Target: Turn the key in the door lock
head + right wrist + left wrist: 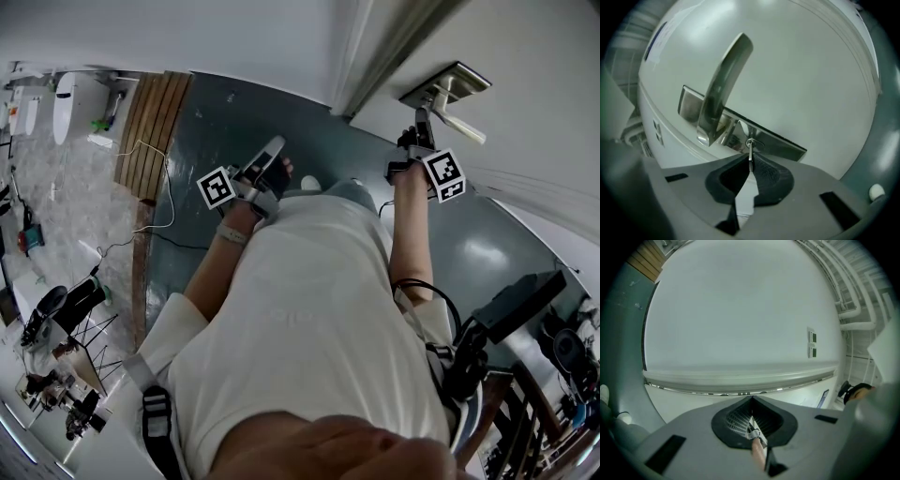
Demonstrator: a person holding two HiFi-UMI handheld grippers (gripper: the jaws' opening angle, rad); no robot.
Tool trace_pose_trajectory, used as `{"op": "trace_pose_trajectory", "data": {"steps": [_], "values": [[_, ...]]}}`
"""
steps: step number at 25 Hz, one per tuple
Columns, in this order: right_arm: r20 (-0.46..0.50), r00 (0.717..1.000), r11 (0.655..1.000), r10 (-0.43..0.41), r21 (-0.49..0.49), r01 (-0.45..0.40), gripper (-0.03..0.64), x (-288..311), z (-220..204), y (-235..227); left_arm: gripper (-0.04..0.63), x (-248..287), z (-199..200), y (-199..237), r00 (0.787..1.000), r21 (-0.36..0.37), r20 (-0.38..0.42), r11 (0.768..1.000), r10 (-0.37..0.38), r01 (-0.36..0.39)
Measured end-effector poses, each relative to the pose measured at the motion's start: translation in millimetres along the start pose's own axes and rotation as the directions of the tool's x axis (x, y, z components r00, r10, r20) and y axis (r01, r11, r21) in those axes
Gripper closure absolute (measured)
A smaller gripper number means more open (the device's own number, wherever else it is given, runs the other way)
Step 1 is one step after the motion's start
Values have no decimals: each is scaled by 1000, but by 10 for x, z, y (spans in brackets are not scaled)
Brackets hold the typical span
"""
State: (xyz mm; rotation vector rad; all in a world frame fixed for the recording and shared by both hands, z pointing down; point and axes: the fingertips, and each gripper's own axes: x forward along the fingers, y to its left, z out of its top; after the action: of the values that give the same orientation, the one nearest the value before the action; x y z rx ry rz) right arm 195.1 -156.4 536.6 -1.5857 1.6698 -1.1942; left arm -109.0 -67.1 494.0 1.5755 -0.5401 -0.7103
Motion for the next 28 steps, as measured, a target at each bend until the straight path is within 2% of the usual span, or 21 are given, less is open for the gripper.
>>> {"op": "trace_pose_trajectory", "data": {"steps": [5, 12, 16, 23, 28], "values": [[15, 999, 982, 36, 186, -39, 577, -14, -6, -55, 588, -2, 7, 18, 1000, -5, 0, 1000, 5, -5], [39, 998, 920, 45, 388, -57, 575, -58, -47, 5, 588, -2, 31, 1, 1000, -10, -1, 1000, 6, -6], [49, 997, 899, 59, 432, -74, 575, -64, -50, 4, 589, 9, 32, -1, 1000, -5, -5, 1000, 7, -7], [45, 997, 904, 68, 420, -80, 575, -63, -55, 5, 588, 23, 53, 5, 1000, -8, -2, 1000, 5, -5], [68, 990, 859, 123, 492, -140, 574, -45, -75, -2, 588, 35, 49, 16, 1000, -5, -8, 1000, 8, -8]]}}
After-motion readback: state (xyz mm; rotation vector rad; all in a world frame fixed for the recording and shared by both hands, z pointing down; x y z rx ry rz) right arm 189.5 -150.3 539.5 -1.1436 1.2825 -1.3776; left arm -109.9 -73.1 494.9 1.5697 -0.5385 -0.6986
